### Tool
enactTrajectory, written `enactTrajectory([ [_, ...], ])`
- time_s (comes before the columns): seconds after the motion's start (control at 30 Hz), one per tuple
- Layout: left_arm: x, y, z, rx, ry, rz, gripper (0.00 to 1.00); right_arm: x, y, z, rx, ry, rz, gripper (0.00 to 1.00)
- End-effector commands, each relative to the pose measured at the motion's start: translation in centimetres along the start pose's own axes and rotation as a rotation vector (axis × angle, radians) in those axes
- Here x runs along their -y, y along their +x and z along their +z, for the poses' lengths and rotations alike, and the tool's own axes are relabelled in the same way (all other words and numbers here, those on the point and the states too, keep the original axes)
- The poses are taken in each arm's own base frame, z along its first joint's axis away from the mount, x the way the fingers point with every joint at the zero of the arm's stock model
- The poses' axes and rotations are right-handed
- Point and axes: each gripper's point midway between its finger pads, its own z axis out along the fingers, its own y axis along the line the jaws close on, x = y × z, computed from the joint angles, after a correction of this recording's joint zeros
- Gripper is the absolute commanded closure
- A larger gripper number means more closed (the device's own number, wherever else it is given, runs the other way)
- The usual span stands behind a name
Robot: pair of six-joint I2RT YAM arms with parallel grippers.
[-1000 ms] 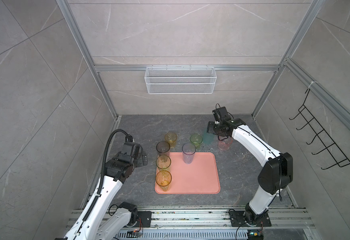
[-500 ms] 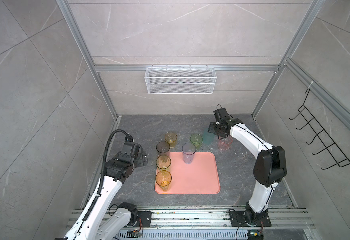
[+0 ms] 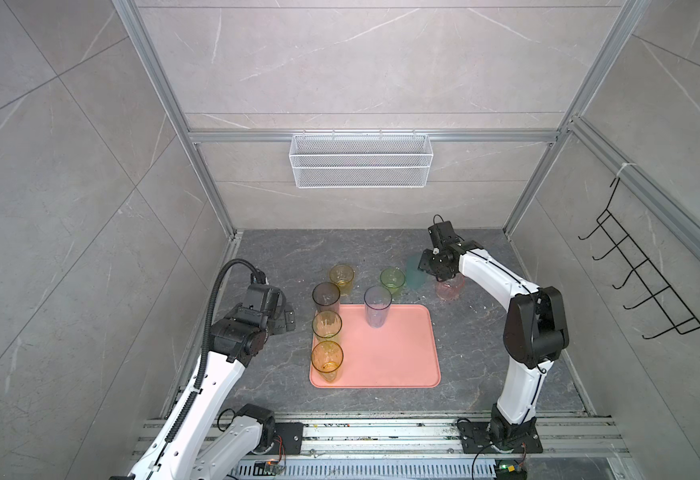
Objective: Place the glasses into the tray
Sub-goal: 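Lower the right gripper onto the teal glass rim and close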
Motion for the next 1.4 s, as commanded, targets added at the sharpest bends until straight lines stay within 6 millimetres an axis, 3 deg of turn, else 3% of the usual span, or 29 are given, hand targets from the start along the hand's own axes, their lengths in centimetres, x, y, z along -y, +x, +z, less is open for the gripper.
enactTrajectory([
  [0.0, -0.4, -0.3, -0.4, 0.019, -0.01, -0.018, 0.01, 0.4, 0.8, 1.3, -0.029, 0.005, 0.013, 0.49],
  [0.63, -0.4, -0.3, -0.5, 0.022, -0.007, -0.018, 0.01, 0.3, 1.3, 2.3, -0.06, -0.004, 0.003, 0.69],
  [1.37, -0.4, -0.3, -0.5, 0.023, -0.007, -0.019, 0.01, 0.0, 0.2, 0.9, -0.035, -0.011, -0.021, 0.86],
])
